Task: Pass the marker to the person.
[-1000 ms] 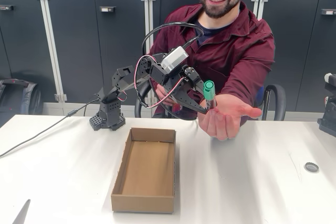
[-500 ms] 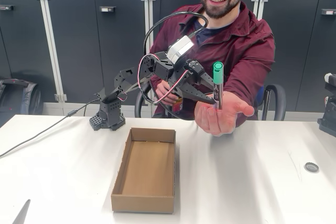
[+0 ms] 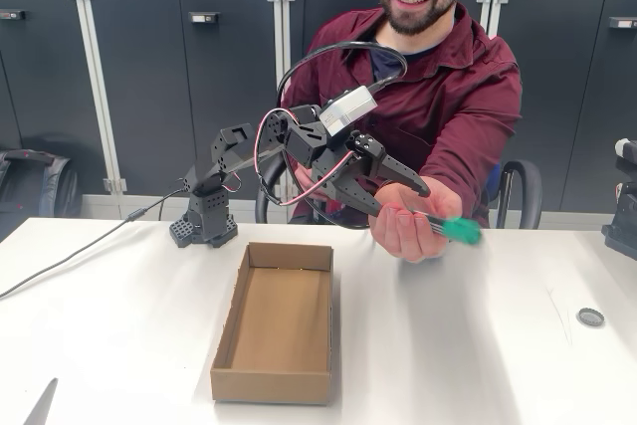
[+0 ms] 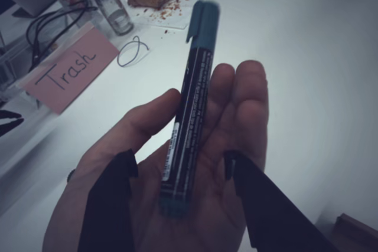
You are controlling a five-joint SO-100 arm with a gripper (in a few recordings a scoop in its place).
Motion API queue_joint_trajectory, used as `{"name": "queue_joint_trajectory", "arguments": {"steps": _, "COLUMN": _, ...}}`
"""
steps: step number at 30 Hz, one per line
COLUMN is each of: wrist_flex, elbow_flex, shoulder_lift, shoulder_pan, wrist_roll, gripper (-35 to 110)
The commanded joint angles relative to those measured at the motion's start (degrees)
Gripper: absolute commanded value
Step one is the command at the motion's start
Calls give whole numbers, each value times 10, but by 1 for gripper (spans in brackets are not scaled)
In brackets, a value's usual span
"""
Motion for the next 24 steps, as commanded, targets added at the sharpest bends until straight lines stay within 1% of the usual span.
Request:
{"name": "queue_joint_trajectory", "arguments": {"steps": 1, "wrist_flex": 0, "elbow_flex": 31, "shoulder_lift": 98, "shoulder_pan": 26, "wrist_roll": -4, "gripper": 33}}
{"name": "queue_joint_trajectory", "arguments": {"steps": 5, "wrist_flex": 36, "elbow_flex": 87, "shoulder_lift": 149, "shoulder_pan": 36, "wrist_roll": -11, "gripper": 33}}
{"name": "queue_joint_trajectory", "arguments": {"steps": 8, "wrist_flex": 30, "elbow_flex": 142, "shoulder_lift": 192, "shoulder_pan": 47, "wrist_roll": -3, "gripper": 33}}
{"name": "queue_joint_trajectory", "arguments": {"steps": 12, "wrist_flex": 54, "elbow_flex": 185, "shoulder_lift": 242, "shoulder_pan": 62, "wrist_roll": 5, "gripper": 33}}
{"name": "queue_joint_trajectory", "arguments": {"steps": 16, "wrist_flex": 55, "elbow_flex": 250, "shoulder_lift": 293, "shoulder_pan": 83, "wrist_roll": 22, "gripper": 32}}
{"name": "queue_joint_trajectory", "arguments": {"steps": 20, "wrist_flex": 46, "elbow_flex": 337, "shoulder_lift": 341, "shoulder_pan": 121, "wrist_roll": 28, "gripper": 29}}
{"name": "queue_joint_trajectory", "arguments": {"steps": 24, "wrist_flex": 24, "elbow_flex": 419, "shoulder_lift": 375, "shoulder_pan": 184, "wrist_roll": 28, "gripper": 29}}
